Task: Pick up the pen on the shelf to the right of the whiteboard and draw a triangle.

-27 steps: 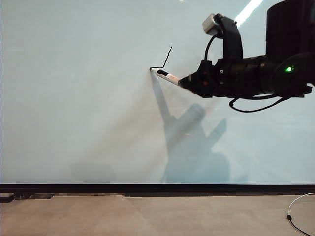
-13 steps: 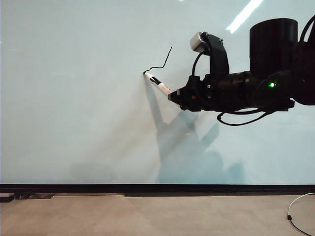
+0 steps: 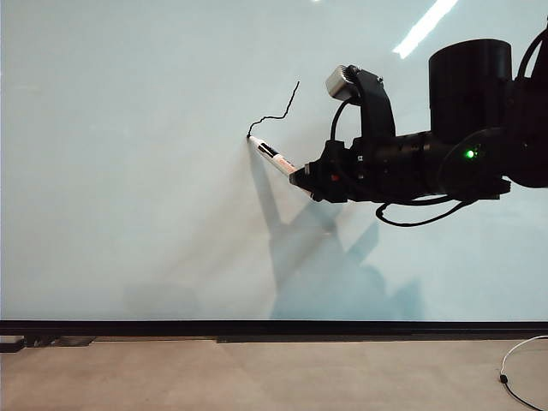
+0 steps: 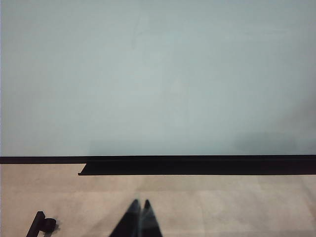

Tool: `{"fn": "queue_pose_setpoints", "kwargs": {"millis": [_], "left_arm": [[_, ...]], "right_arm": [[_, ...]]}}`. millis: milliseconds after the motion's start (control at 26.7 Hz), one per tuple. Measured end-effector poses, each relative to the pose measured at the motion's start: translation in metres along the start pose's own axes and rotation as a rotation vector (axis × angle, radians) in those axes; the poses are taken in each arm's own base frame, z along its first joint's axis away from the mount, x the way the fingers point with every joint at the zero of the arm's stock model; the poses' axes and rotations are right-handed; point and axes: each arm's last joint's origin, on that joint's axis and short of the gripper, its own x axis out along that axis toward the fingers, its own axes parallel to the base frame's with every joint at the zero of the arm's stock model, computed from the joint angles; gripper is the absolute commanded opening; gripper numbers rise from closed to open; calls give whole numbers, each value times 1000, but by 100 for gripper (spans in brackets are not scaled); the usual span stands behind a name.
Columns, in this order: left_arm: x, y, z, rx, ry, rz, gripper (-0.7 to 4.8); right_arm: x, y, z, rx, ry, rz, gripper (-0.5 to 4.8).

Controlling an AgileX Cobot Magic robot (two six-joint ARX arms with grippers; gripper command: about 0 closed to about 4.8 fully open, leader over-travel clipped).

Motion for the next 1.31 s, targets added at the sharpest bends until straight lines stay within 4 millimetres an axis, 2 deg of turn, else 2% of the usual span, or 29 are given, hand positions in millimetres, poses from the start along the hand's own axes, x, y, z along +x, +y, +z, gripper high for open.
{"fn": "queue_pose_setpoints", "kwargs": {"millis": [1010, 1310], "left_arm": [[0, 0, 0, 0, 0, 0, -5], [0, 0, 0, 0, 0, 0, -5]], "right_arm": [[2, 4, -10, 58, 92, 37, -4], [22, 12, -13, 76, 115, 80, -4]]}}
